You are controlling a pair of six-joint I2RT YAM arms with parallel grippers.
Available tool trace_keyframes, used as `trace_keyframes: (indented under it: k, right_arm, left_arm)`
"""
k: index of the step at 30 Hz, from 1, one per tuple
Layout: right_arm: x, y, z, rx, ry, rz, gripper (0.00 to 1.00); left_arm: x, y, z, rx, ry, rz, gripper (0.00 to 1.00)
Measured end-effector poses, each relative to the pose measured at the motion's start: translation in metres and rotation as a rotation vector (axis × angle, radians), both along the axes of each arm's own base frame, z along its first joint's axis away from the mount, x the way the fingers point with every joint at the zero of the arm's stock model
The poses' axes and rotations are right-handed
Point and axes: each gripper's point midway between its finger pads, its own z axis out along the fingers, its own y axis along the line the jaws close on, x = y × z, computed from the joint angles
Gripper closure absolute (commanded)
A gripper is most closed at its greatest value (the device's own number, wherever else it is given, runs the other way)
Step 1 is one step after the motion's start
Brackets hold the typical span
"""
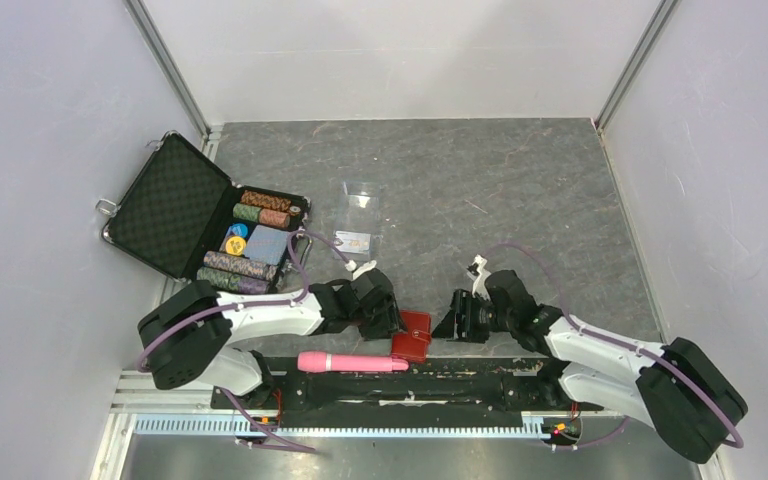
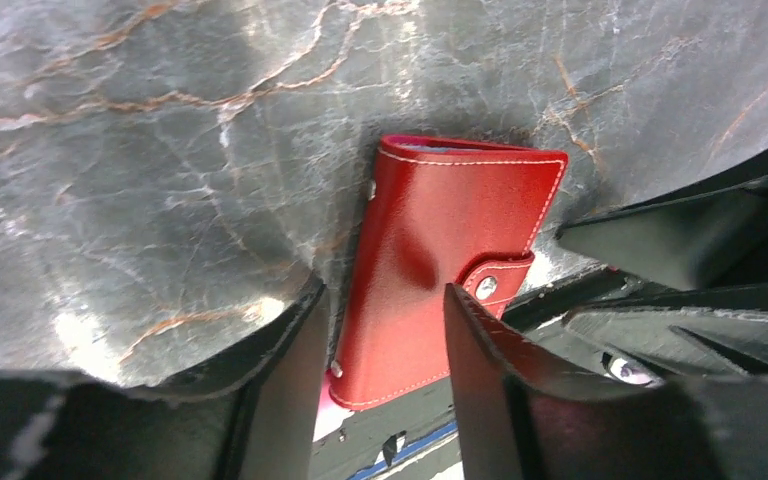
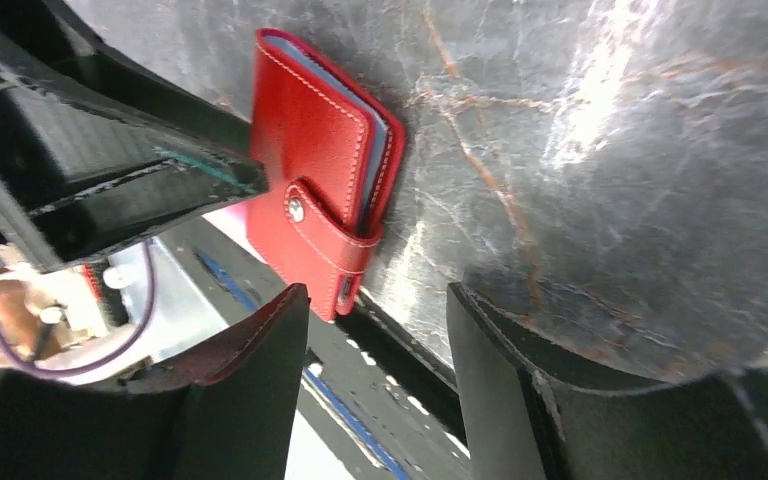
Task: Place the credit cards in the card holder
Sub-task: Open the card holder at the center of the board.
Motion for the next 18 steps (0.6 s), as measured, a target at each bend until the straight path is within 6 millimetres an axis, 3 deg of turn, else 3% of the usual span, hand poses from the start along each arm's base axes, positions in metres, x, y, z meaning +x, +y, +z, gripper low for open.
trace_keyframes:
  k: [8,11,14,17,18]
  right_arm:
    - [-0.011,0.022,0.002,0.166,0.041,0.005,0.51]
    - [-0.010,0.027,0.001,0.190,0.053,0.004,0.62]
    - [-0.007,0.028,-0.002,0.186,0.062,-0.011,0.80]
    - [-0.005,0.028,-0.002,0.181,0.048,-0.017,1.00]
    - [-0.003,0.028,-0.001,0.176,0.041,-0.018,1.00]
  left_arm:
    - [-0.005,-0.015,-0.001,-0.083,0.018,-0.040,0.60]
    - [-0.008,-0.017,-0.001,-0.113,0.020,-0.053,0.60]
    - [-0.008,-0.016,0.000,-0.129,0.011,-0.053,0.59]
    - [-0.010,-0.013,0.001,-0.137,0.006,-0.053,0.55]
    - [-0.011,-0.012,0.001,-0.140,0.004,-0.053,0.50]
